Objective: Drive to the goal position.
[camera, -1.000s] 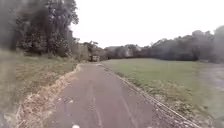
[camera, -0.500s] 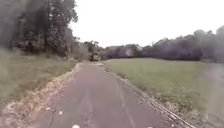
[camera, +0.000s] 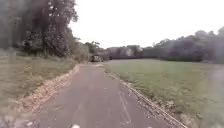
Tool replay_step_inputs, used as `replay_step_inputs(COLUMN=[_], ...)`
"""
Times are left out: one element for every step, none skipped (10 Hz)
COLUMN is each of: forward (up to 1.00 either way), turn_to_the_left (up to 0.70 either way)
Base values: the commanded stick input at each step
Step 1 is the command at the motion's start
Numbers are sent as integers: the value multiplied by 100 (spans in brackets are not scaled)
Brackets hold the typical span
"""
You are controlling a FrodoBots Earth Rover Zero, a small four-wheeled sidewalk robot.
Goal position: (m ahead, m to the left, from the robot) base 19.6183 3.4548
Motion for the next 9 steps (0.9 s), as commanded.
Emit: replay_step_inputs(forward=[70, 70, 70, 70, 70, 70, 70, 70, 70], turn_to_the_left=[0, 0, 0, 0, 0, 1, 3, 3, 3])
